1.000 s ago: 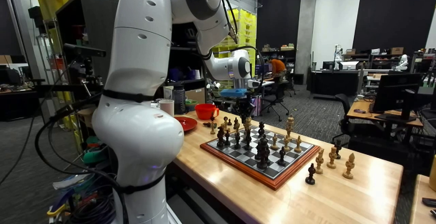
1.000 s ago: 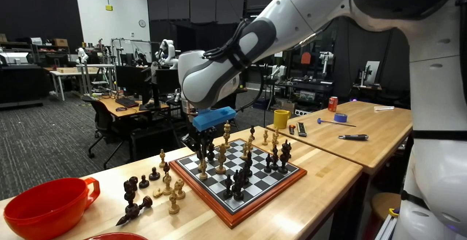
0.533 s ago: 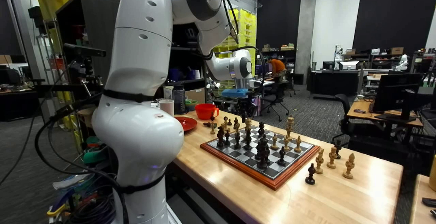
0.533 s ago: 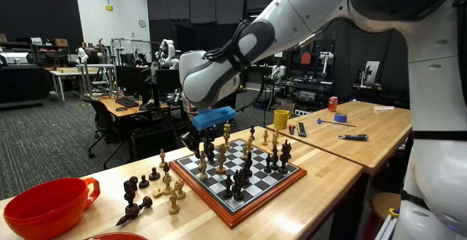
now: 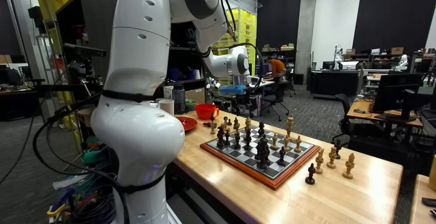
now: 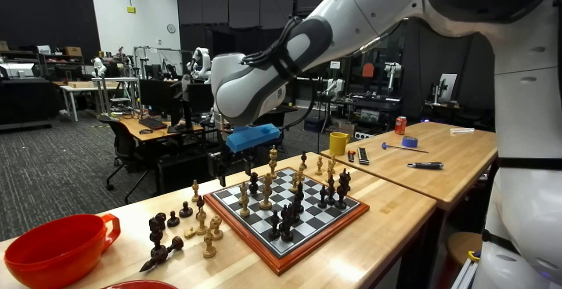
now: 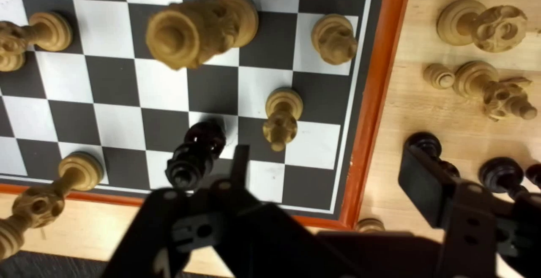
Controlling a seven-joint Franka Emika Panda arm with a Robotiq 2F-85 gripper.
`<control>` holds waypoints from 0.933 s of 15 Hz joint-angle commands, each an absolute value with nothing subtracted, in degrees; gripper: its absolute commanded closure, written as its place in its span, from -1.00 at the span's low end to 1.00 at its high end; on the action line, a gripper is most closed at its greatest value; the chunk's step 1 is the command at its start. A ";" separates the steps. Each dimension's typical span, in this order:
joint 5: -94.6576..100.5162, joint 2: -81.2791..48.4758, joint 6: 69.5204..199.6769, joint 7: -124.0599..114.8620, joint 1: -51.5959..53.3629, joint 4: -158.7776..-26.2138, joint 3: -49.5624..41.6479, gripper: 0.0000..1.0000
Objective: Move the black bishop to the right, pick up two of the beige chess pieces and put them on the chess board
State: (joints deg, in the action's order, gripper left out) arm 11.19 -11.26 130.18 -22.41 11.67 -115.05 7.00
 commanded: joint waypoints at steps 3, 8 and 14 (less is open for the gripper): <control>11.85 -3.71 129.29 -20.97 13.74 -118.49 8.85 -1.00; 10.98 -1.02 128.52 -18.03 15.34 -119.91 12.31 -1.00; 10.58 -2.89 129.03 -18.68 15.31 -118.60 13.39 -1.00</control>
State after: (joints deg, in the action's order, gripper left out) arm 10.59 -2.88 129.16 -18.69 15.44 -118.71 13.23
